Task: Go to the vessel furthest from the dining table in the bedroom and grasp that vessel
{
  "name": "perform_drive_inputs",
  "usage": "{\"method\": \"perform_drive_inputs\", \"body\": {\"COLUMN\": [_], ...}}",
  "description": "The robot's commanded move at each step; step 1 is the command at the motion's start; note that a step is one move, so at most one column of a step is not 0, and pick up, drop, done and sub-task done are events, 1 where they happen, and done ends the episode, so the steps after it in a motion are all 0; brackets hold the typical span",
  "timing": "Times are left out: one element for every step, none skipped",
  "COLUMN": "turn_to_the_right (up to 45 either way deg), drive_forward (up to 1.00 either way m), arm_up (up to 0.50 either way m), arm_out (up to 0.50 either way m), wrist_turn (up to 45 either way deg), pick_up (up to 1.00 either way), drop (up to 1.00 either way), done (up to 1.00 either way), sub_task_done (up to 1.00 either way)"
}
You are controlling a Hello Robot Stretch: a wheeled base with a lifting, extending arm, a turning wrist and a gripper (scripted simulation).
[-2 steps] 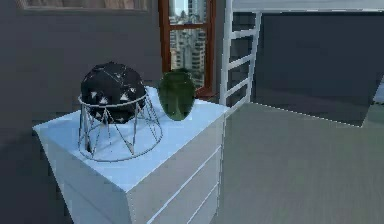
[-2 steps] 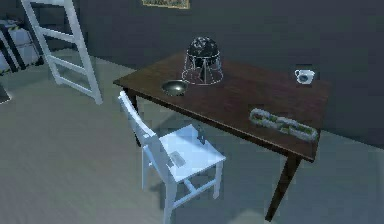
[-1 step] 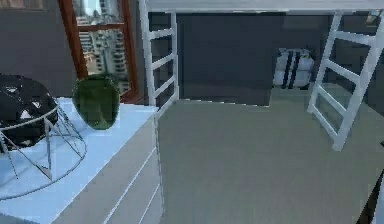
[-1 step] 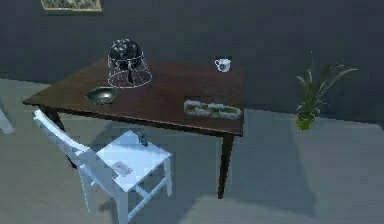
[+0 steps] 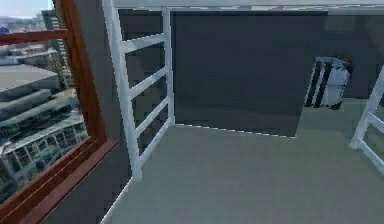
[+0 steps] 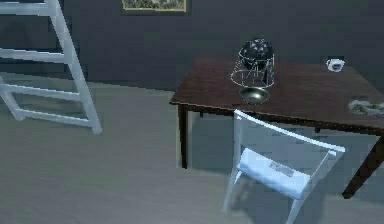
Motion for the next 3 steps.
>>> {"method": "perform_drive_inputs", "body": {"turn_to_the_right": [9.0, 0.0, -36.0], "drive_forward": [0.0, 0.15, 0.0], "arm_up": [0.0, 0.0, 0.0], "arm_out": [0.0, 0.0, 0.0], "wrist_turn": [0.0, 0.0, 0.0], "pick_up": [0.0, 0.0, 0.0], "drop": [0.0, 0.0, 0.0], "done": [0.0, 0.0, 0.0], "sub_task_done": [0.0, 0.0, 0.0]}}
